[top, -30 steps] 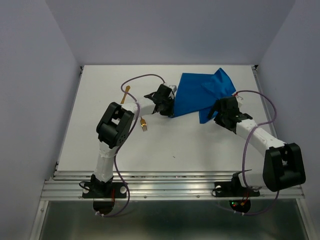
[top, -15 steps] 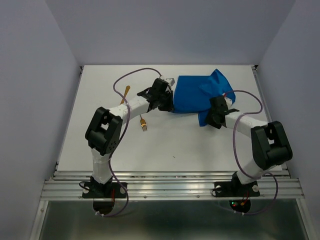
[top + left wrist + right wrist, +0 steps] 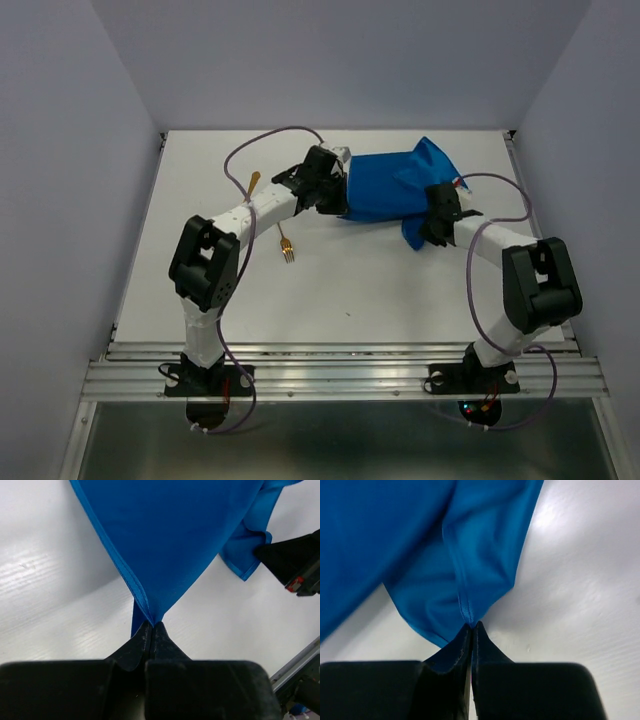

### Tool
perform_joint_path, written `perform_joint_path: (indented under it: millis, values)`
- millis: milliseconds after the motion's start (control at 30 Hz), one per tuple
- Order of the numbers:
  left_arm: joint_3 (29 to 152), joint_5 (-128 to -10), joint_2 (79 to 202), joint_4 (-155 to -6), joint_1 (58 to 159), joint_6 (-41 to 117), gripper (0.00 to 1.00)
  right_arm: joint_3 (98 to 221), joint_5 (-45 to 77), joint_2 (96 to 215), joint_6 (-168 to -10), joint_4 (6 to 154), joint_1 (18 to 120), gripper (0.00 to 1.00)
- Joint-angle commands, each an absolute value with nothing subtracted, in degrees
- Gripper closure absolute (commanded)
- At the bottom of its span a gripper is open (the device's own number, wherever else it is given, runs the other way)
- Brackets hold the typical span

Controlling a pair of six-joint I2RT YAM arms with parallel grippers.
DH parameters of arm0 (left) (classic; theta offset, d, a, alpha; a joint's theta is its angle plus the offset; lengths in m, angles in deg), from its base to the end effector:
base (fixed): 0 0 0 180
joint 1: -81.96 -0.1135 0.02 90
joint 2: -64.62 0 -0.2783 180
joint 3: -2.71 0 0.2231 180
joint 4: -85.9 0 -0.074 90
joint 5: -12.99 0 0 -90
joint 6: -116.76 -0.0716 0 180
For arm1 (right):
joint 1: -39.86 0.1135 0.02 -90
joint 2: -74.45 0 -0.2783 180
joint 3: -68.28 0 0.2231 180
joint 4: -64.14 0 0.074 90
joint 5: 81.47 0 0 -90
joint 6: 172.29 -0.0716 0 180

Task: Fold the napkin into a case and place the utensils inside
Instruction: Pick up the crumpled napkin from the corner of the board, then move the crumpled napkin to the center of the board.

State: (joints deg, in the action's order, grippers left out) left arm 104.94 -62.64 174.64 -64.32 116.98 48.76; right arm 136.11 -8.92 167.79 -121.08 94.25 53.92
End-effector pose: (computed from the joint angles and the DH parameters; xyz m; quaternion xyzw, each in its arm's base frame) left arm 0.3583 -0.2728 0.2573 0.1558 0.8781 -0.3078 0.3316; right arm 0.3136 0.0564 0.1778 0.2460 0.9128 0.0002 0.3261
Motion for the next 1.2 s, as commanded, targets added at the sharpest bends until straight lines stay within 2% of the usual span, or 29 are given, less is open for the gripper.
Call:
perform_joint_path:
  millis: [0,100,233,367,700,867,900,933,967,1000,1033,1067,1133,1167]
  values:
    - [118.6,-64.4,171.4,-59.0,113.3,45.9,1.0,147.0,-10.2,163.6,-116.4,94.4,47.0,0.99]
    - [127.3,-63.7,171.3,-54.8,108.4,46.3,1.0,155.2,-10.7,160.3,-113.6,96.9,44.7,0.99]
    - [129.5,-62.5,167.2,-54.0,103.4,47.2,1.0,159.4,-14.2,154.2,-111.0,98.1,44.0,0.99]
    - [120.3,-60.9,161.2,-57.6,102.1,47.3,1.0,154.6,-15.7,148.1,-110.8,98.9,44.0,0.99]
    - [77.8,-52.5,147.0,-67.8,103.4,54.8,1.0,129.0,-7.7,135.1,-118.0,105.9,44.0,0.99]
    - [67.4,-53.7,144.1,-70.1,107.4,57.3,1.0,122.2,-2.8,132.7,-121.3,108.8,44.0,0.99]
    - [65.8,-54.0,144.4,-70.4,108.6,58.0,1.0,121.2,-2.7,132.6,-121.5,108.8,44.0,0.97]
    - [65.4,-54.4,144.9,-70.4,108.9,58.3,1.0,121.0,-2.9,132.6,-121.5,108.9,44.0,0.91]
    - [65.2,-54.5,145.9,-70.3,109.2,58.6,0.96,121.1,-3.2,132.7,-121.6,109.5,44.0,0.68]
    - [65.3,-54.6,146.4,-70.2,109.5,58.7,0.87,121.3,-3.9,133.2,-121.4,109.7,44.0,0.54]
    - [65.6,-55.0,147.3,-69.9,109.6,58.7,0.58,121.8,-4.1,133.5,-121.2,109.9,44.0,0.4]
    - [65.9,-55.5,147.7,-69.4,109.6,58.6,0.48,122.2,-4.7,134.0,-121.1,110.6,44.0,0.37]
    - [67.6,-57.7,148.4,-67.5,109.7,58.1,0.33,124.0,-7.5,135.6,-121.3,113.1,44.0,0.37]
    - [68.3,-58.5,148.4,-66.8,109.6,58.0,0.32,124.7,-8.6,135.9,-121.3,113.8,44.0,0.39]
